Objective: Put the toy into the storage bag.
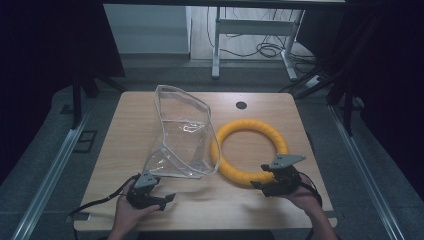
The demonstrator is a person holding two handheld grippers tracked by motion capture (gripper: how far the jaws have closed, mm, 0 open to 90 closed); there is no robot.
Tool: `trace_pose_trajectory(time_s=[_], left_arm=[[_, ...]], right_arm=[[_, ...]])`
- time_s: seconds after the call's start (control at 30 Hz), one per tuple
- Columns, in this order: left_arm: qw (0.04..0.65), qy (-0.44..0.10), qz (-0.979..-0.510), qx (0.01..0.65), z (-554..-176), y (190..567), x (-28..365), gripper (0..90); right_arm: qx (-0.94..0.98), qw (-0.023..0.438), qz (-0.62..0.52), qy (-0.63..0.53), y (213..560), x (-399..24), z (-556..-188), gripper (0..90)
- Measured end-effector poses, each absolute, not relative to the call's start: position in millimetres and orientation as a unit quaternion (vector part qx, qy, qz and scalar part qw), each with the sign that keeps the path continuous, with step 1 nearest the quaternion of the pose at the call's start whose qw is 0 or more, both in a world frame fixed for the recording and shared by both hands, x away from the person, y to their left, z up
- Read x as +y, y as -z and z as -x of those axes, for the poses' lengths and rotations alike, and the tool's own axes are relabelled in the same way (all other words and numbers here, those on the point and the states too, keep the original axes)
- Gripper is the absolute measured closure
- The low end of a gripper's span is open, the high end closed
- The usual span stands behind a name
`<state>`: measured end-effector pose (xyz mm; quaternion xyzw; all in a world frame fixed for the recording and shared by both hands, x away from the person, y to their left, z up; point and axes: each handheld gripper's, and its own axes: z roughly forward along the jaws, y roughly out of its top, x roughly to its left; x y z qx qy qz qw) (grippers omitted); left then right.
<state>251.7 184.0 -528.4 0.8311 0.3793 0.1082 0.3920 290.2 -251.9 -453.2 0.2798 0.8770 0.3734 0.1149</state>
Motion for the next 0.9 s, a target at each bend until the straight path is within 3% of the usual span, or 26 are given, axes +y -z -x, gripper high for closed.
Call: trace_pose_trajectory(time_s=[0.33,0.47,0.9], left_arm=[[0.388,-0.111,-0.835,0.374,-252,529,184,16.8],[0.389,-0.112,-0.834,0.375,-251,528,185,16.8],[0.387,-0.109,-0.836,0.374,-252,530,184,16.8]], right_arm=[[0.921,0.105,-0.233,-0.295,435,-235,-311,26.8],[0.936,0.076,-0.220,-0.266,433,-222,-324,26.4],[0.966,0.045,-0.186,-0.174,451,-189,-342,25.9]])
